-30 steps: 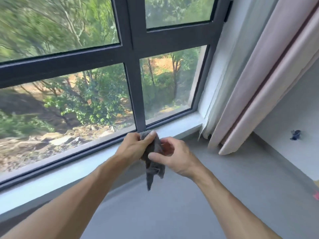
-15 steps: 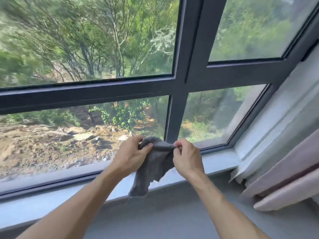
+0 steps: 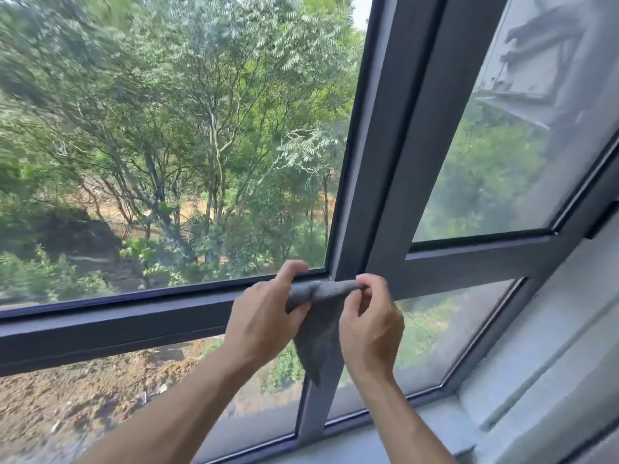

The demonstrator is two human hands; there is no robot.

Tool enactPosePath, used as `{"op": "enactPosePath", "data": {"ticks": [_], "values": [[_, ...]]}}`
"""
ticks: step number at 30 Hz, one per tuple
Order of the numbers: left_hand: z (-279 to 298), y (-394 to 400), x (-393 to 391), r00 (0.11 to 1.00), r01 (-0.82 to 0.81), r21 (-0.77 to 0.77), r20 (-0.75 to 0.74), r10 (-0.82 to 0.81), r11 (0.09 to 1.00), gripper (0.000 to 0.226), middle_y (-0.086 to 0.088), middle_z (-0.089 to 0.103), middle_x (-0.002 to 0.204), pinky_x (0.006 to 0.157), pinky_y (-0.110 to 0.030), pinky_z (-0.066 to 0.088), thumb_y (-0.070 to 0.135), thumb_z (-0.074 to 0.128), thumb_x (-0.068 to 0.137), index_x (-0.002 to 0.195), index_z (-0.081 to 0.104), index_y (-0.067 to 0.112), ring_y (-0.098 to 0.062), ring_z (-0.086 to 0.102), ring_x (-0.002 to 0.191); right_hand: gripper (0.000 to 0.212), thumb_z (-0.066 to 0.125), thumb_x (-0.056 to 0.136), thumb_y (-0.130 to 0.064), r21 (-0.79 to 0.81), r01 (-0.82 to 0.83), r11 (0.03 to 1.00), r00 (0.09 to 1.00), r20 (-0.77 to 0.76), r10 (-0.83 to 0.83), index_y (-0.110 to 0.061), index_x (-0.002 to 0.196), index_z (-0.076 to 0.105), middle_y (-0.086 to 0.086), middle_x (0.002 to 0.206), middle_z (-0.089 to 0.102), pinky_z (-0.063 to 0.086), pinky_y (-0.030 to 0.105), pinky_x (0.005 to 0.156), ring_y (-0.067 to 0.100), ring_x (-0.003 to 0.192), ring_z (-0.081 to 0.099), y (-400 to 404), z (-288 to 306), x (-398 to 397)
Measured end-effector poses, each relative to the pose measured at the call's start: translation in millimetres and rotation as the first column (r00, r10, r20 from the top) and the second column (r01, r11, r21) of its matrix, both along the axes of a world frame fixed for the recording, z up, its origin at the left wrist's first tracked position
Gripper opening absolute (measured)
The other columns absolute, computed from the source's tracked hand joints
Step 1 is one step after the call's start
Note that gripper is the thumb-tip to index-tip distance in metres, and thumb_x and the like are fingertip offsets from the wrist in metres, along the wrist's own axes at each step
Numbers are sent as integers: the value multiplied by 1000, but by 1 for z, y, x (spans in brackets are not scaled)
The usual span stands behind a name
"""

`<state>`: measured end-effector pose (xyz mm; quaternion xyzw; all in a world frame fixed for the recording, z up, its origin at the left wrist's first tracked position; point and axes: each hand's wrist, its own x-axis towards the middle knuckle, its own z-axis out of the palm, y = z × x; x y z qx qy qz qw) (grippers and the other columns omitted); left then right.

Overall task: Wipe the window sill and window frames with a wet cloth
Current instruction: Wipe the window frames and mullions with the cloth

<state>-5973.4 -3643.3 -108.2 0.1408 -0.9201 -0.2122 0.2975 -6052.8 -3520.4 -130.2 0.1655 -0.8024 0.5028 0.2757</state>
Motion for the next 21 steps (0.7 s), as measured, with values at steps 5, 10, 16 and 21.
{"op": "enactPosePath", "data": {"ticks": [5,10,16,21], "values": [[1,-10,-36,995,-46,-550,-98,-10,834,13,-3,66,89,64,-38,46,27,60,86,84,68,17,-24,56,81,55,74,78,-2,-235,-75,969,994,56,90,-19,120,43,4,102,64,52,25,79,17,91,65,-22,-15,-28],[-7,-34,-33,999,27,-726,4,-35,687,34,-6,51,133,99,-46,28,16,88,60,89,70,19,-28,38,129,29,73,78,2,-344,82,936,989,144,-33,-7,99,56,6,99,57,52,45,82,29,90,60,-48,-32,-21],[9,-46,-35,999,14,-798,-18,-47,603,60,-12,42,150,115,-54,13,17,84,66,123,64,10,-30,24,144,44,65,90,-13,-214,120,969,991,-36,-130,-9,132,53,10,131,52,37,33,105,26,126,44,-70,-34,-22],[16,-60,-30,995,34,-829,-26,-98,559,60,-12,40,152,117,-56,9,20,64,76,134,55,8,-29,24,146,50,33,104,-26,-145,106,984,994,4,-107,-16,153,27,14,152,38,38,52,109,29,140,35,-95,-56,-2]]}}
